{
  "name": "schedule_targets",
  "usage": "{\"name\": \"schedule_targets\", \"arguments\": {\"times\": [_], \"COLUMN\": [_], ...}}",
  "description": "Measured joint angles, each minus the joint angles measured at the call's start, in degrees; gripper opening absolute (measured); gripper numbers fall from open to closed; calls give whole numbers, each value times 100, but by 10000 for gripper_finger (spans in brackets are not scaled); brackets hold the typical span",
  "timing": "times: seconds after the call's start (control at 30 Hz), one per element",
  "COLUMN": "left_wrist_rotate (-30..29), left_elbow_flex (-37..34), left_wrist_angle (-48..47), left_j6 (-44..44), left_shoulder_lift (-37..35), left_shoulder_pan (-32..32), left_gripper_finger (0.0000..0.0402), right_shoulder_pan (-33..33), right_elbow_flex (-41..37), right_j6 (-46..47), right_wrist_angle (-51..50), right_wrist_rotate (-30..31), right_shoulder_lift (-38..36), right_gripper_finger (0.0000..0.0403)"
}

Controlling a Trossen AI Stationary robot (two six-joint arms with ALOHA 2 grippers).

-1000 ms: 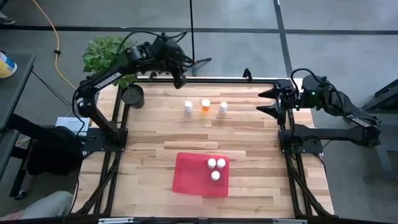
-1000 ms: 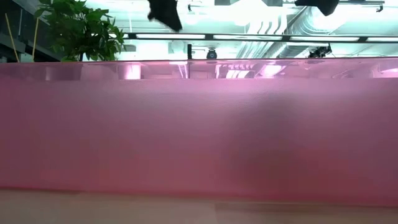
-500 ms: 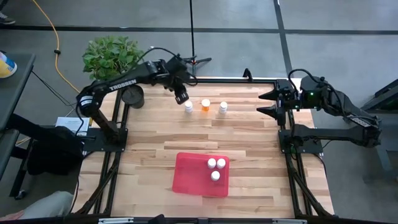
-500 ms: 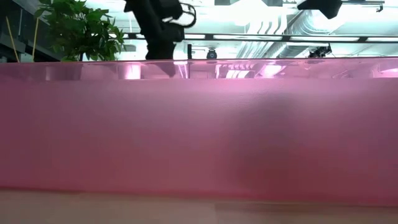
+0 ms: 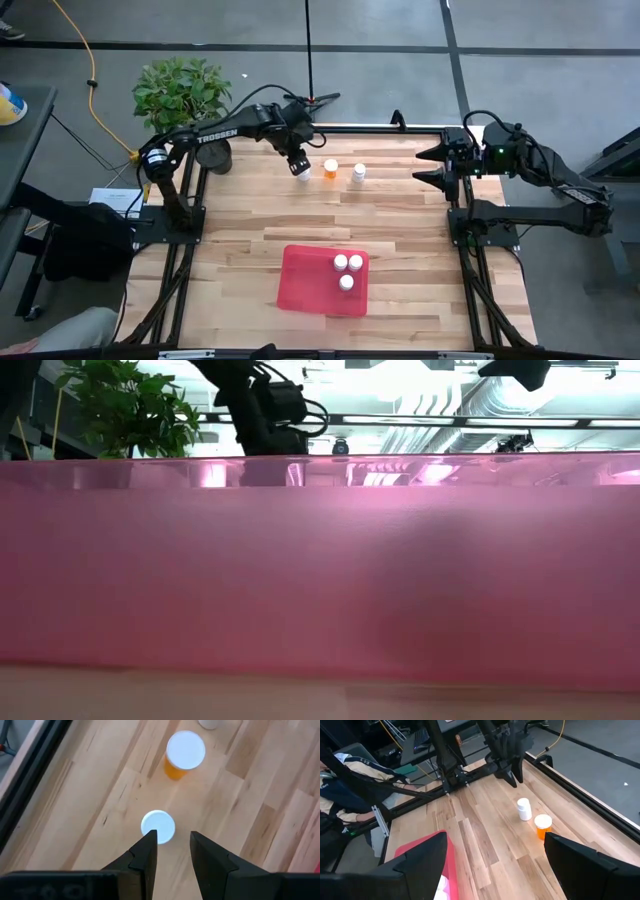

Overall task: Pick and place pill bottles into a basket
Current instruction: Put the white pill bottle into the red bin

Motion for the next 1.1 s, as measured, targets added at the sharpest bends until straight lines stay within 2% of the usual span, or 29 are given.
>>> {"name": "schedule_targets", "arguments": {"times": [0.27,0.5,0.73,1.1], "left_wrist_rotate": [-110,-308,-225,30], "left_elbow_flex": [0,0,2,6], "left_wrist_angle": [-91,-206,-204,-521], "left_j6": [-289,-385,-811,-1210], "left_shoulder_lift": [5,5,7,829], "left_shoulder_pan": [2,-2,0,-79], "left_gripper_finger": [160,237,319,389], "right_shoulder_pan": [0,0,0,1], "right_elbow_flex": [0,1,1,2], "right_j6": [2,0,0,5], "right_wrist_angle": [-2,-2,-9,-11], "right_wrist_rotate": [0,0,-17,-60], "right_shoulder_lift": [0,70,157,247], "right_gripper_finger": [323,323,323,323]}}
